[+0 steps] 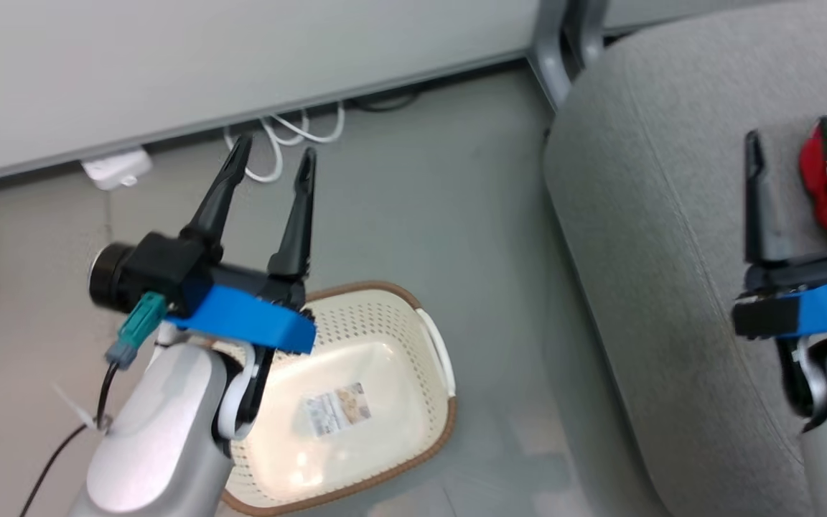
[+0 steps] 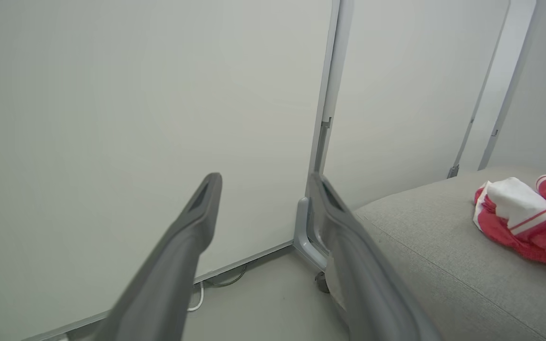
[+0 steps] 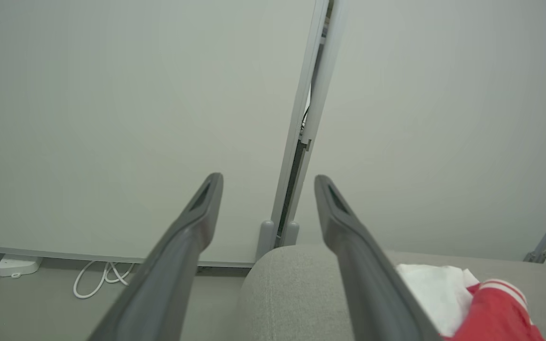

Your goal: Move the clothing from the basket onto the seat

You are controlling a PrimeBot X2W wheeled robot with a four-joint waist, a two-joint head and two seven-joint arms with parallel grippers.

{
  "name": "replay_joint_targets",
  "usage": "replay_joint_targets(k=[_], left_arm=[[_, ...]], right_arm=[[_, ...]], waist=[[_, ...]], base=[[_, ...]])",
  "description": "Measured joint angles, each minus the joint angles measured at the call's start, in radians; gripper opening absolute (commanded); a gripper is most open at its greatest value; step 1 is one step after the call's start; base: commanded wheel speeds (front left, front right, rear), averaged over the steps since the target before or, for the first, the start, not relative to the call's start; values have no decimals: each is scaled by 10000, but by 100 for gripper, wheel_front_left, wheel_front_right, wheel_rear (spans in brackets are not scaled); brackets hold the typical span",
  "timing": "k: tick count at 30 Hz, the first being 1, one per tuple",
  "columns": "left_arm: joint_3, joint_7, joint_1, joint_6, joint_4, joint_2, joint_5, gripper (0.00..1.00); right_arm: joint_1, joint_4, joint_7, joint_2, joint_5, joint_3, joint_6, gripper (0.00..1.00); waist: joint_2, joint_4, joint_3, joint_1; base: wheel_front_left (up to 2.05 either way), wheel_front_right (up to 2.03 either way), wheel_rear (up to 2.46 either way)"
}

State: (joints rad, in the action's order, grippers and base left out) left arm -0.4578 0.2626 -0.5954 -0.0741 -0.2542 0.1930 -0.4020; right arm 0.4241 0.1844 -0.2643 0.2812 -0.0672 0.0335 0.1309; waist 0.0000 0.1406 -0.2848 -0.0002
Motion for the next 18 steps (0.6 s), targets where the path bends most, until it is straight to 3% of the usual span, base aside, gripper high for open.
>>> replay_joint_targets(k=[10, 18], left_arm=[[1714, 2, 1692, 510, 94, -593, 819, 100], [2721, 0, 2976, 938, 117, -986, 1409, 100]], right_arm=[[-654, 362, 0, -439, -155, -1080, 2, 100], [-1540, 556, 0, -832, -322, -1446, 0, 100]], waist=[[0, -1045, 1182, 0], [0, -1453, 1994, 0]], base=[[0, 0, 0], [0, 0, 0]])
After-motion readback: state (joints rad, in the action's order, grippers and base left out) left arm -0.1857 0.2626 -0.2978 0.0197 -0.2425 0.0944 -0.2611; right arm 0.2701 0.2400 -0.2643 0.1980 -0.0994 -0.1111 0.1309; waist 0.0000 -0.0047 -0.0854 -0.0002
